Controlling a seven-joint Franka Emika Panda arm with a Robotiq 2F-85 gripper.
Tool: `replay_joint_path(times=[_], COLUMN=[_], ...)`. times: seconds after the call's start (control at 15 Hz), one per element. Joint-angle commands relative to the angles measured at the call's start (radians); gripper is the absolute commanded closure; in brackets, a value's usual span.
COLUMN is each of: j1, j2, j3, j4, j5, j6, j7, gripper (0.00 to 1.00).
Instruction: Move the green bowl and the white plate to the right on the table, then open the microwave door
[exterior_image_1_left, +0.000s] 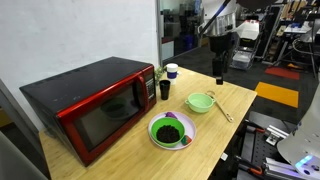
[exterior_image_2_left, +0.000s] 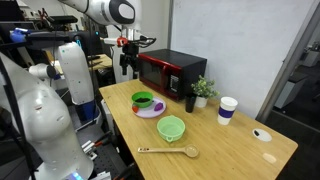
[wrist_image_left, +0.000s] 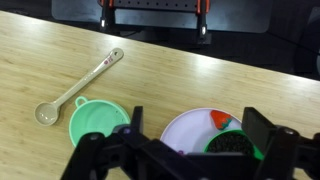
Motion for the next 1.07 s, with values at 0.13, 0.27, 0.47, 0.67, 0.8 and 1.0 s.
replay_joint_path(times=[0.13, 0.27, 0.47, 0.67, 0.8, 1.0], j1=[-0.057, -0.082, -0.115, -0.140, -0.153, -0.159], j2=[0.084, 0.135, 0.220, 0.308, 0.363, 0.351], j3=[-0.133, -0.182, -0.238, -0.277, -0.291, -0.282], j4=[-0.038, -0.036, -0.023, -0.014, -0.006, -0.028], j5=[-0.028, -0.035, -0.036, -0.025, -0.024, -0.022], j6=[0.217, 0.296, 0.397, 0.496, 0.552, 0.552], j7=[-0.160, -0.217, -0.292, -0.360, -0.390, -0.365], gripper=[0.00, 0.00, 0.00, 0.00, 0.00, 0.00])
